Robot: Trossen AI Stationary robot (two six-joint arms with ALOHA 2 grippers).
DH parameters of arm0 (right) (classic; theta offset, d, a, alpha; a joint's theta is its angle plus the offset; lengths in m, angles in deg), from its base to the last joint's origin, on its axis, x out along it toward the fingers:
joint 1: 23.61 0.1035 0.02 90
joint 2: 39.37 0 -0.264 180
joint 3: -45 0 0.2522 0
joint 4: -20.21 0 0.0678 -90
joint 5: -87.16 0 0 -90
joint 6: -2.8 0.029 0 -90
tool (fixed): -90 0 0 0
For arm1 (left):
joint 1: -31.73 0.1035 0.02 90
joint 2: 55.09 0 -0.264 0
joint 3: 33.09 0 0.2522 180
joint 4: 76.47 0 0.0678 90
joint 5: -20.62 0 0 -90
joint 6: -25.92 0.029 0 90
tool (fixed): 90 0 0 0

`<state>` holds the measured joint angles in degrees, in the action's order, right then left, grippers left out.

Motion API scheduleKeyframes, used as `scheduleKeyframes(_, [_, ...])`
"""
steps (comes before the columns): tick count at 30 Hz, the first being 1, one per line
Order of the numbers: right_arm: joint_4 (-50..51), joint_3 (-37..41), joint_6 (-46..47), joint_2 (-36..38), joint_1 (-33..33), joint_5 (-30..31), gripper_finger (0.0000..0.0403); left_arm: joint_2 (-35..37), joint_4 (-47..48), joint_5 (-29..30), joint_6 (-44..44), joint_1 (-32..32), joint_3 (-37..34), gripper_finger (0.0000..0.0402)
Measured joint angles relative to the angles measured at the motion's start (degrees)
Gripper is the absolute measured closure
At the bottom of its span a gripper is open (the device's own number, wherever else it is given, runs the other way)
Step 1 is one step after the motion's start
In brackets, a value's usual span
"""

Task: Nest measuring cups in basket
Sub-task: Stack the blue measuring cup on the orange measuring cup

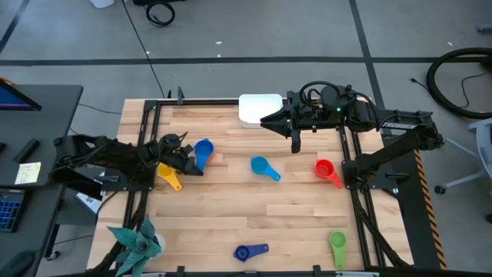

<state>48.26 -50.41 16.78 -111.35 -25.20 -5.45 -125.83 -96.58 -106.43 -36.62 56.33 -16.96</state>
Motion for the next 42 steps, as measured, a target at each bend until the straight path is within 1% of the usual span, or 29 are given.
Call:
scheduleKeyframes(5, [0.0, 0.0, 0.0, 0.0, 0.0, 0.0, 0.0332, 0.0, 0.1, -2.5, 1.9, 0.7, 0.0, 0.0344])
scheduleKeyframes(16, [0.0, 0.0, 0.0, 0.0, 0.0, 0.0, 0.0334, 0.0, 0.3, -4.1, 8.0, 0.7, 0.0, 0.0344])
scheduleKeyframes(26, [0.0, 0.0, 0.0, 0.0, 0.0, 0.0, 0.0335, 0.2, 5.6, -3.6, 18.6, 0.5, 0.1, 0.0344])
scheduleKeyframes(31, [0.0, 0.0, 0.0, 0.0, 0.0, 0.0, 0.0335, 1.2, 6.6, -2.1, 27.3, 0.4, 0.5, 0.0344])
scheduleKeyframes(35, [0.0, 0.0, 0.0, 0.0, 0.0, 0.0, 0.0335, 3.1, 13.4, -1.8, 33.3, 0.4, 2.3, 0.0344])
scheduleKeyframes(40, [0.0, 0.0, 0.0, 0.0, 0.0, 0.0, 0.0335, 5.3, 31.4, 2.1, 43.6, 0.4, 6.2, 0.0344])
scheduleKeyframes(42, [0.0, 0.0, 0.0, 0.0, 0.0, 0.0, 0.0335, 5.7, 37.2, 3.7, 45.4, 0.4, 7.9, 0.0344])
